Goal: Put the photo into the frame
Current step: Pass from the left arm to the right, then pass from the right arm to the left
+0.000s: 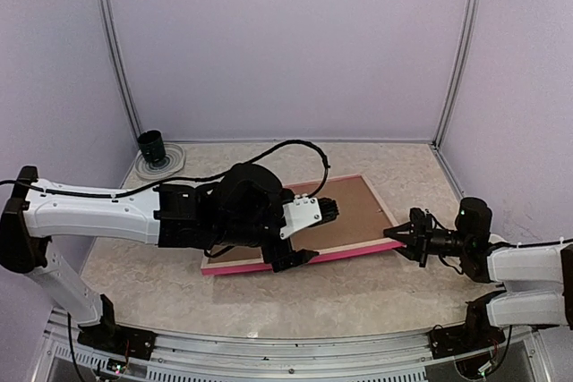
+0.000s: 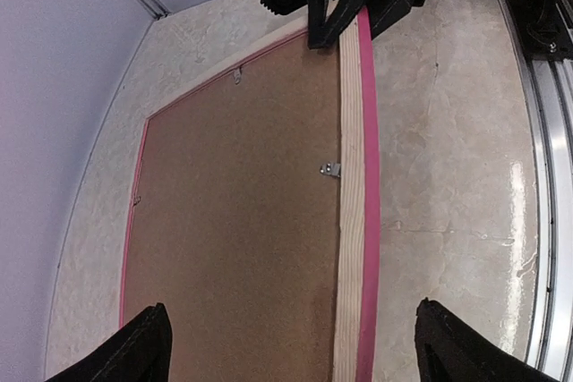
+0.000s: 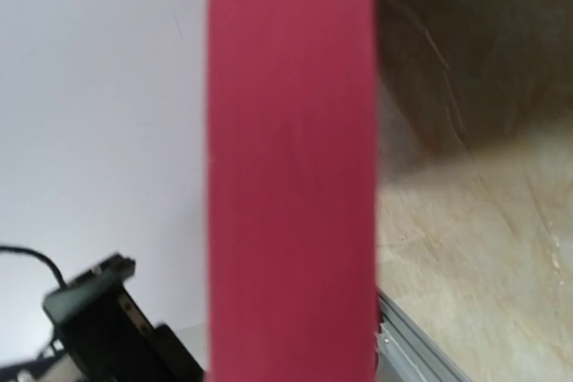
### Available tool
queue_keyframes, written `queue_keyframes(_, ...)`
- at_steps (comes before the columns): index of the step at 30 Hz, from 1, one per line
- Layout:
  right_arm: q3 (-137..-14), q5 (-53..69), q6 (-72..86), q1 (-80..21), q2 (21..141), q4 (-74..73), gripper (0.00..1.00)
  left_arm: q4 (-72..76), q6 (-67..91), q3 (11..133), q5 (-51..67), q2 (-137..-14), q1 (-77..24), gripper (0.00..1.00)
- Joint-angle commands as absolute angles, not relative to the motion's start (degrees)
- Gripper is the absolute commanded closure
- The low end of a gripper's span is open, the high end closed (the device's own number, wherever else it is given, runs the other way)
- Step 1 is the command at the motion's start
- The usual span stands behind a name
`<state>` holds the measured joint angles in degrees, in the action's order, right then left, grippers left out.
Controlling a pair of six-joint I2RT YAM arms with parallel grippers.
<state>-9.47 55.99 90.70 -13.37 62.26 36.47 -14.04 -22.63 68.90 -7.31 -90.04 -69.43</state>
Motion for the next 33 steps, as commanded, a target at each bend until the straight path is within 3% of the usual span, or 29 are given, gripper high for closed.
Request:
queue_keyframes(1,-10.8,54.4,91.7,-14.1,58.6,39.8,0.99,-10.8,-27.0,65.2,-21.4,-88.4,-74.3,0.07)
queue_keyframes(6,-10.8,53.7,92.4,-14.6,58.2,39.6,0.98,-12.7,-29.4,64.6,-32.1,-91.2,-80.1,0.08)
queue_keyframes(12,-11.0,53.3,92.9,-15.4,57.9,40.0,0.97,-15.0,-28.6,66.1,-43.6,-98.4,-81.4,0.19)
queue_keyframes(17,-11.1,53.4,93.4,-15.5,57.3,40.3,0.97,-12.4,-30.2,65.2,-47.6,-102.2,-81.3,0.35)
queue_keyframes(26,-11.0,53.4,93.5,-15.6,55.7,39.2,0.96,-9.2,-32.9,65.8,-53.4,-106.0,-79.8,0.75)
queue_keyframes(30,-11.1,53.5,93.5,-15.6,55.4,38.8,0.94,-7.8,-34.2,65.7,-54.8,-106.2,-79.7,0.86)
queue_keyframes(32,-11.2,53.6,93.0,-15.6,55.3,38.1,0.87,-7.5,-34.4,65.7,-54.7,-105.8,-79.6,0.91)
queue_keyframes(33,-11.3,53.5,92.4,-15.6,55.2,37.4,0.78,-7.4,-34.4,65.8,-54.3,-105.4,-79.6,0.94)
